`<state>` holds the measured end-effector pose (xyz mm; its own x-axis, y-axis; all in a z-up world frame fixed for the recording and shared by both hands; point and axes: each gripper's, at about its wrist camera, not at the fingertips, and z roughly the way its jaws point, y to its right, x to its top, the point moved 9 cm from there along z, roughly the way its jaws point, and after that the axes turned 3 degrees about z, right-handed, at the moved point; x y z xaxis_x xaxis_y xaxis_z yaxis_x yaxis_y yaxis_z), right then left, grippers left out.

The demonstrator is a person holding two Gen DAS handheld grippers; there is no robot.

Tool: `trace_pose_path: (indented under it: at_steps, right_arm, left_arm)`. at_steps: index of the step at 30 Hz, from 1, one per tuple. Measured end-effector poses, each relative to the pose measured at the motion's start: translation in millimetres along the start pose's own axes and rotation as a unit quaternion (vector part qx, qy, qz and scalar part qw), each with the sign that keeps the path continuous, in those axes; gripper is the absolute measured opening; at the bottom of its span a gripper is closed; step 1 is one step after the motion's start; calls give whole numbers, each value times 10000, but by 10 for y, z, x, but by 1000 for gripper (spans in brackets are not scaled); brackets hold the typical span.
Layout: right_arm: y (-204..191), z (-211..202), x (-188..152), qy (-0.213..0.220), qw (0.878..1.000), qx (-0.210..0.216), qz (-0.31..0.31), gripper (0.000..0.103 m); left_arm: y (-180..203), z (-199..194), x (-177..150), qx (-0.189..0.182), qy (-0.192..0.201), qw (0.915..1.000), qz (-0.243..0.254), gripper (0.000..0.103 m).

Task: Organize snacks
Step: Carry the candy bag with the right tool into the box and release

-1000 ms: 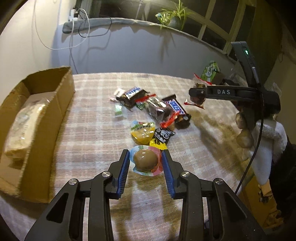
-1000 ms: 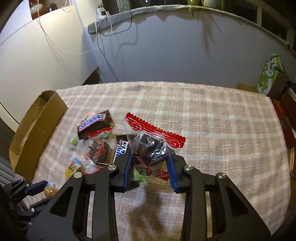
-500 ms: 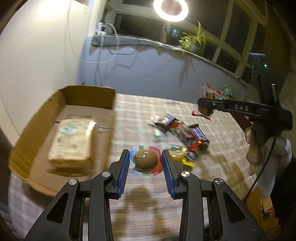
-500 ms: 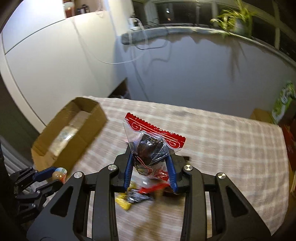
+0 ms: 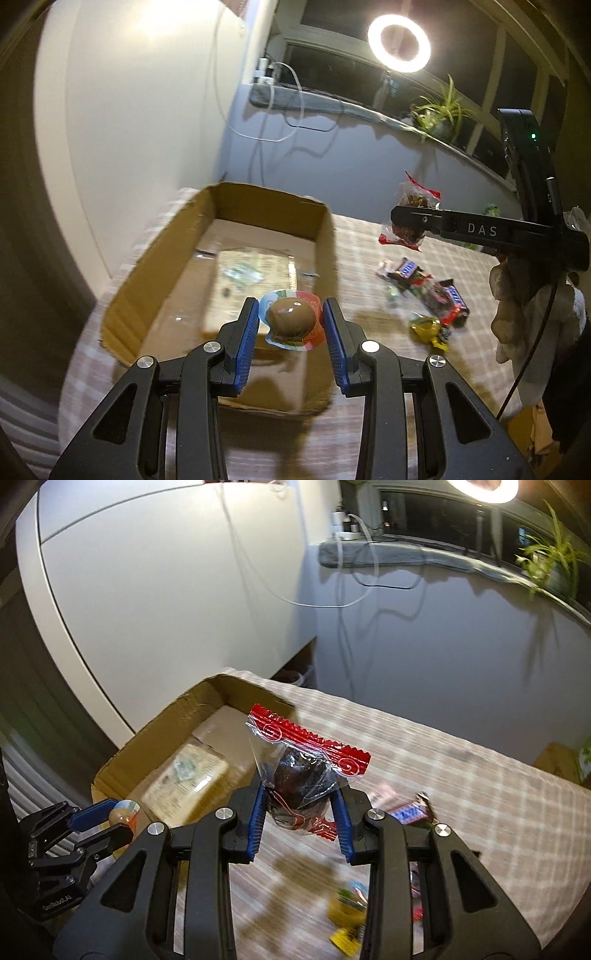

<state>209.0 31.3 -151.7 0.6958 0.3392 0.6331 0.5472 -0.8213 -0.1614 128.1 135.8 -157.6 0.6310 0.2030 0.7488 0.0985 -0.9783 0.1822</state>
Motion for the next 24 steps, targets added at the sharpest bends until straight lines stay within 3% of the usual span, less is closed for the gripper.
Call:
trace_pose_path:
  at_steps: [13, 24]
  right_arm:
    - [-369, 580, 150, -346, 9987, 138, -347, 34]
    - [-466, 896, 202, -531, 9972, 156, -498, 34]
  left_arm:
    - [-381, 109, -11, 209, -57, 9994, -270, 34]
    - [-437, 208, -2, 232, -109, 9991, -331, 38]
